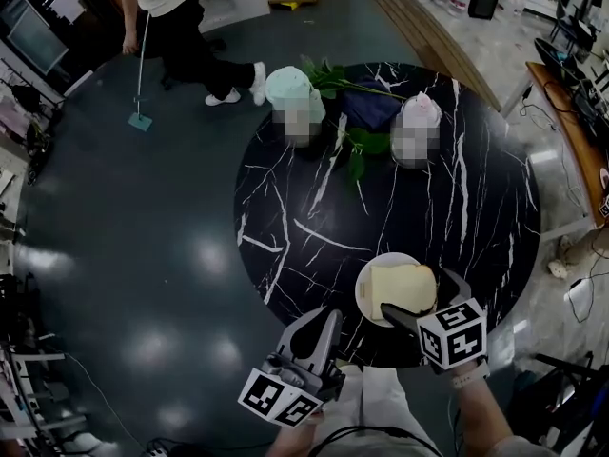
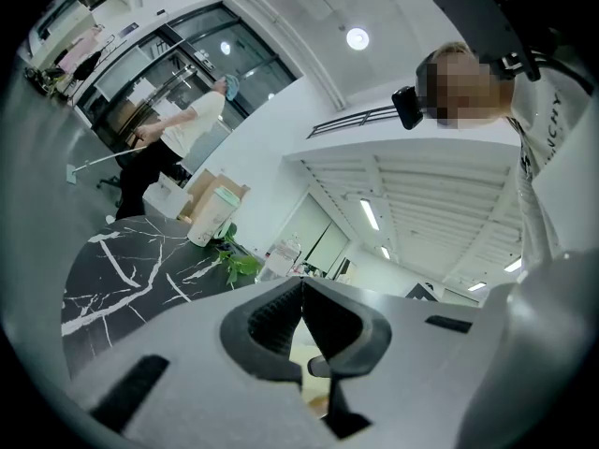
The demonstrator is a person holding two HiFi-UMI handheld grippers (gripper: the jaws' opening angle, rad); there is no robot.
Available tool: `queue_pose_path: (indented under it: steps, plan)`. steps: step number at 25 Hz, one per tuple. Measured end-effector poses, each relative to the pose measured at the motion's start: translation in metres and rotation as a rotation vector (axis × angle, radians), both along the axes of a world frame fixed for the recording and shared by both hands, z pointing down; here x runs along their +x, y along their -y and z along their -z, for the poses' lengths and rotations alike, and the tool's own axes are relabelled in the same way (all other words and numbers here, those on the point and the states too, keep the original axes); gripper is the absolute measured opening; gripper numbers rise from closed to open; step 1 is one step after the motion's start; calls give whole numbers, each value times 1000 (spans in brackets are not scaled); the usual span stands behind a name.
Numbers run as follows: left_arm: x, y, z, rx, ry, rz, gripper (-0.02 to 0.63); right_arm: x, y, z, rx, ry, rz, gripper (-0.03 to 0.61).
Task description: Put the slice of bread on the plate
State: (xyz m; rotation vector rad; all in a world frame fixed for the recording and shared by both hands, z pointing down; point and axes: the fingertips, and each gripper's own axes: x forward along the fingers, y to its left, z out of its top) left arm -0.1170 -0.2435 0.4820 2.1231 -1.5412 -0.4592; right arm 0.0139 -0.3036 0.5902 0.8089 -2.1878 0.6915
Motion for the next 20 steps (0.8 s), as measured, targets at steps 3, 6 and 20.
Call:
queue_pose_path:
  steps: [3, 6, 20]
  plan:
    - [0, -3, 0, -2, 2, -1, 8, -2, -4, 7, -19, 64, -24, 537]
    - [-1, -5, 0, -4, 7, -4, 8, -3, -8, 21, -30, 175, -54, 535]
    - [18, -12, 11, 4, 31, -80, 8, -14, -62, 83, -28, 390, 43, 369]
